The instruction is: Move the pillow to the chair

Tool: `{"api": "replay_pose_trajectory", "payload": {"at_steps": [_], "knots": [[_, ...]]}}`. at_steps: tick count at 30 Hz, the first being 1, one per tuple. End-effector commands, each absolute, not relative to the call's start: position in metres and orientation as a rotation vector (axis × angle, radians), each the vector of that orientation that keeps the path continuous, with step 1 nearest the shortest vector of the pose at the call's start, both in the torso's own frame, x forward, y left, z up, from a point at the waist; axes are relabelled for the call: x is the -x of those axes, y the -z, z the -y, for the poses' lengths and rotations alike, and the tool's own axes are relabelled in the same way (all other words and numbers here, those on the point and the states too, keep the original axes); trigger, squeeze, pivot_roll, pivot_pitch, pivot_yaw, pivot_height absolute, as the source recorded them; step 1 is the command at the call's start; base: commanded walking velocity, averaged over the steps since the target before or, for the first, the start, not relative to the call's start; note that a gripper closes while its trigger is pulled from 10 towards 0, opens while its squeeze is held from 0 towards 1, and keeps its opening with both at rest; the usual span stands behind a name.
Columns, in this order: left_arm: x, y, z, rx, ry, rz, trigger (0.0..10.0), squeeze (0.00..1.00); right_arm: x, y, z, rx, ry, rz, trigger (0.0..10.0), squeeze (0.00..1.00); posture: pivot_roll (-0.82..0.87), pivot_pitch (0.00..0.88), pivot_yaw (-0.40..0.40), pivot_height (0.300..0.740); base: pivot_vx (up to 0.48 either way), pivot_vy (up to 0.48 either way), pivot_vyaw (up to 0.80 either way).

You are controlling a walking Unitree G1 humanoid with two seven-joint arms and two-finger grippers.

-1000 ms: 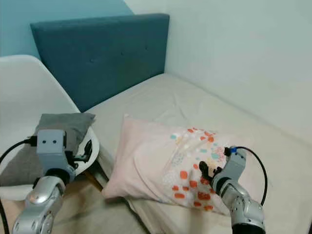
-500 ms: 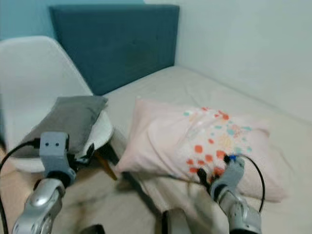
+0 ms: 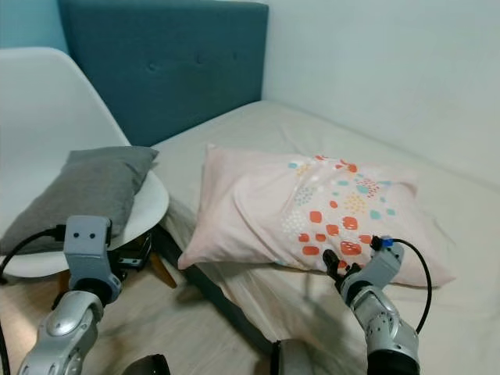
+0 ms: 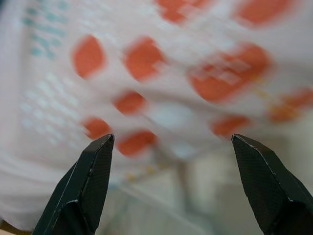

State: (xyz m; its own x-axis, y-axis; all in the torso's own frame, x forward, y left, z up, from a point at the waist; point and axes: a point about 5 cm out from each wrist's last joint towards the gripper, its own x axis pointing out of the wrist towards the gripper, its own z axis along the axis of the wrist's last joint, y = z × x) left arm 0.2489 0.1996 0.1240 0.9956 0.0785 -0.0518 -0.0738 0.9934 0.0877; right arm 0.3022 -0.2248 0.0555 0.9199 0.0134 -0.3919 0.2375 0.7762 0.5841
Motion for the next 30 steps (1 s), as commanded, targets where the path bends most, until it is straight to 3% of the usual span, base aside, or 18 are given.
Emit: {"api": "replay_pose_trajectory", "payload": {"at_steps": [1,12,24,30], "knots": [[-0.249,-0.129,-0.198,-0.105,-0.06,-0.045,10.0,0.0,-0.308,-0.061,0.233,-0.705,0.13,-0.339,10.0,0.0,-0.08,0.0,-0.085,0.491,0.0,0.0,0.0],[-0.245,-0.146,-0.214,-0.19,-0.053,-0.008,10.0,0.0,-0.323,-0.055,0.237,-0.856,0.193,-0.272,10.0,0.0,-0.03,0.0,-0.074,0.491,0.0,0.0,0.0],[-0.237,-0.166,-0.225,-0.343,0.012,0.016,10.0,0.0,-0.31,-0.023,0.215,-0.996,0.281,-0.388,10.0,0.0,-0.02,0.128,-0.068,0.491,0.0,0.0,0.0],[-0.235,-0.175,-0.229,-0.4,0.021,0.035,10.0,0.0,-0.304,-0.018,0.211,-1.108,0.258,-0.335,10.0,0.0,-0.02,0.172,-0.06,0.491,0.0,0.0,0.0]]}}
